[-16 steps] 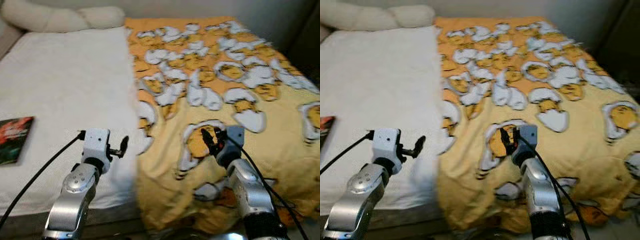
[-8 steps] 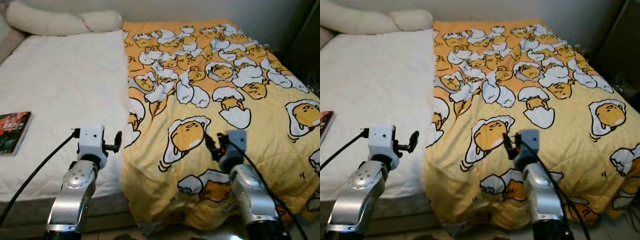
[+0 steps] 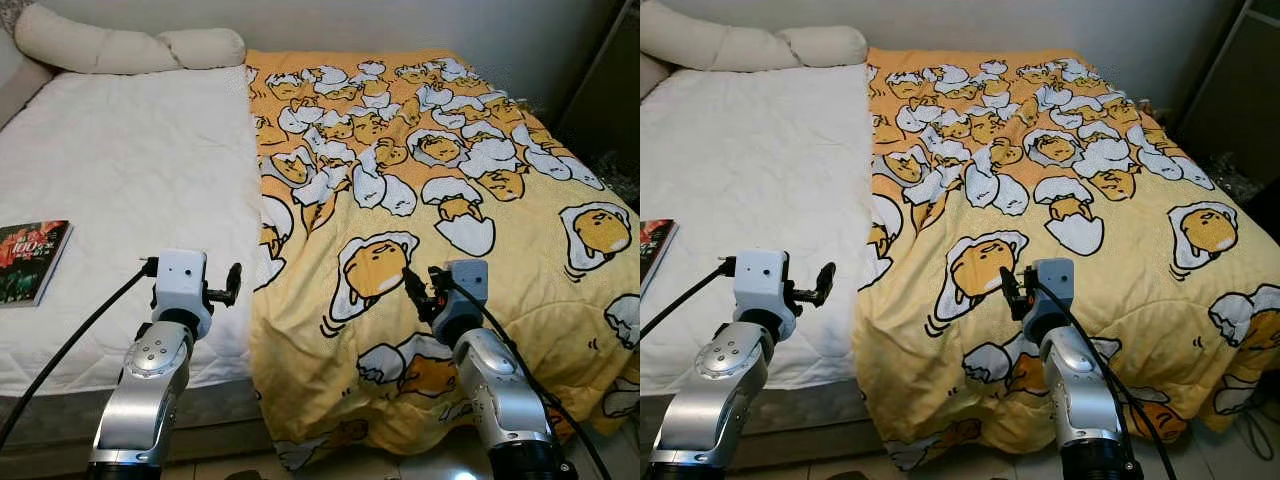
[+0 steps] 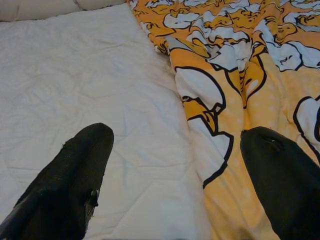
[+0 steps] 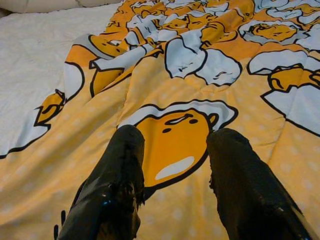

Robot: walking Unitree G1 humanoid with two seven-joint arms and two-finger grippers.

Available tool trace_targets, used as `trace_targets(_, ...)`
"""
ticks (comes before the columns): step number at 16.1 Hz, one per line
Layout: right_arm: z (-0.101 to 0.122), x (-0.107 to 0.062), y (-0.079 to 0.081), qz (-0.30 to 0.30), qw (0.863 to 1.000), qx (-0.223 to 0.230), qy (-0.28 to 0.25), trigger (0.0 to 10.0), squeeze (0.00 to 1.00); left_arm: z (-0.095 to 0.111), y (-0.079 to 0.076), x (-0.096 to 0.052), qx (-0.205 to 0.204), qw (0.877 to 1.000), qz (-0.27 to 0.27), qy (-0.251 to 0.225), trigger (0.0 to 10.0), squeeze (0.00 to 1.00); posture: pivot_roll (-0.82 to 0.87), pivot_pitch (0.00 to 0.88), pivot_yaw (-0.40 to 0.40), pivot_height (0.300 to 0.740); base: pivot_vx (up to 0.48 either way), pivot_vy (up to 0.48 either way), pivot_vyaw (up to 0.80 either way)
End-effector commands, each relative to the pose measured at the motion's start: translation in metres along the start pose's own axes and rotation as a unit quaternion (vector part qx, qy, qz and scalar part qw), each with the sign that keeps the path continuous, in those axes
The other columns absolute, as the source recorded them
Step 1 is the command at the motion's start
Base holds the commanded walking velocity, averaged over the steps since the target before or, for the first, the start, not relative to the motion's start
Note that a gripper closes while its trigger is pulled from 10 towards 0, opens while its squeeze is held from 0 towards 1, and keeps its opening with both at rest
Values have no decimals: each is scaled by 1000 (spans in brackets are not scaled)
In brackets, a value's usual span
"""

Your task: Clean up the room

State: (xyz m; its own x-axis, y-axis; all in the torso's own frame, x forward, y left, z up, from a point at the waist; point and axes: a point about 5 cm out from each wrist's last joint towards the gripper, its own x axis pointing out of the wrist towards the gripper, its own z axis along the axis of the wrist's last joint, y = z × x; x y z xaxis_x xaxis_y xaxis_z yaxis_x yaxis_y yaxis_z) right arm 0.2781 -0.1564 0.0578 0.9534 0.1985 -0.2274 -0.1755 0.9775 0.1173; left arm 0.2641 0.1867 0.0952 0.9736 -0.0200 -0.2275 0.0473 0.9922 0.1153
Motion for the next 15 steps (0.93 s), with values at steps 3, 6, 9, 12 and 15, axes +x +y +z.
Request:
trace_targets(3, 3, 0, -1, -4, 1000, 0, -4, 10000, 0, 3, 1, 0, 2, 1000, 2, -6, 10000, 0, -22, 0, 3, 740, 0, 0, 0)
trace_targets(6, 3, 0, -1, -4, 1000, 0, -4, 10000, 0, 3, 1, 0, 2, 1000, 2, -6, 10000, 0, -22, 0, 3, 740, 0, 0, 0)
trace_targets(9, 1, 3, -3, -23, 1000, 7, 11, 10000, 0, -1, 5, 2, 28, 999, 16, 8, 10000, 0, -6, 0, -1, 740, 0, 0, 0)
trace_targets(12, 1, 7, 2, -16, 1000, 6, 15, 10000, 0, -3, 7, 0, 35, 999, 21, 9, 10000, 0, 0, 0, -7, 740, 0, 0, 0)
trace_targets(15, 0, 8, 3, -15, 1000, 2, 19, 10000, 0, 1, 7, 3, 34, 999, 20, 5, 10000, 0, -3, 0, 0, 740, 0, 0, 0)
